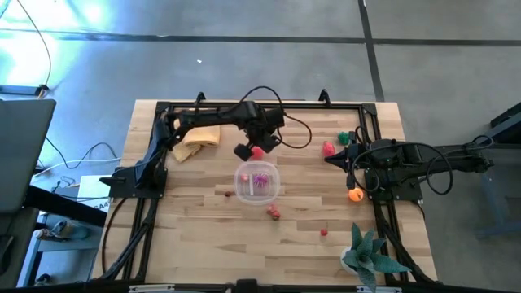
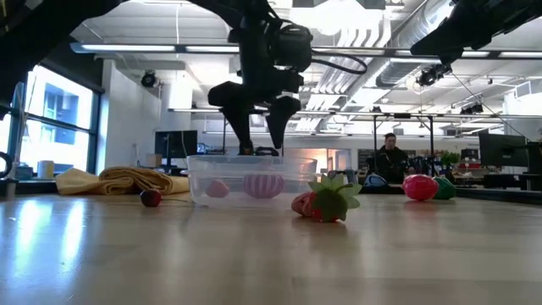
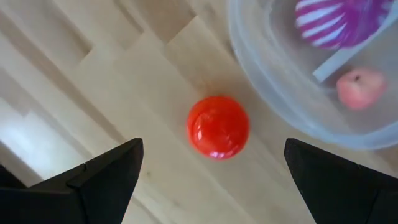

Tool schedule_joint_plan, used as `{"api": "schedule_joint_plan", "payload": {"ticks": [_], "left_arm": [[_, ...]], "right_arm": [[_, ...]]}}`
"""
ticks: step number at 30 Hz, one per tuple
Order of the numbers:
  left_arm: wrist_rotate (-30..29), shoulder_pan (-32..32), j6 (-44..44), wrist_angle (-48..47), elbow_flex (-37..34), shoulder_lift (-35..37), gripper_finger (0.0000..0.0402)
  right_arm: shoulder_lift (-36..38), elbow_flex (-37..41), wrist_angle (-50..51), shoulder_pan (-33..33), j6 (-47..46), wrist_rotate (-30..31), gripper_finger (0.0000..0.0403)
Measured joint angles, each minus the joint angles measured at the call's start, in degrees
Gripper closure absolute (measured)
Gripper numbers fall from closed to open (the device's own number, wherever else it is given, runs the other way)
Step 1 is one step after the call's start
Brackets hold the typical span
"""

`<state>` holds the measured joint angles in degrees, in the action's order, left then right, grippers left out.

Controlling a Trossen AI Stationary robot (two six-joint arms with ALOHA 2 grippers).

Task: Pick and placing Produce into tupperware
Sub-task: Put the tomato into the transparent bin

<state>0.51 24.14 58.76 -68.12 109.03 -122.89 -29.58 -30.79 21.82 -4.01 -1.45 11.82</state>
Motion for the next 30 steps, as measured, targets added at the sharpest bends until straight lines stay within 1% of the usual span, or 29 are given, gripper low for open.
{"api": "schedule_joint_plan", "payload": {"ticks": [5,10,16,21,30], "left_arm": [[-0.26,1.25,1.31,0.17,-0.19,0.00,0.0020],[0.62,1.22,1.19,2.54,-4.59,0.09,0.0020],[2.11,1.41,0.99,7.68,-9.32,0.00,0.0020],[2.60,1.29,0.88,11.15,-10.49,0.00,0.0021],[2.51,1.36,1.03,11.85,-10.55,-0.77,0.0021]], "right_arm": [[0.00,0.00,0.00,-0.02,0.00,0.01,0.0394],[0.00,0.00,0.00,0.00,0.00,0.01,0.0394],[-0.02,0.00,0.00,-0.02,0.00,-0.01,0.0394],[-0.02,0.00,0.00,-0.01,0.00,-0.01,0.0394],[0.00,0.00,0.00,0.00,0.00,-0.01,0.0394]]}}
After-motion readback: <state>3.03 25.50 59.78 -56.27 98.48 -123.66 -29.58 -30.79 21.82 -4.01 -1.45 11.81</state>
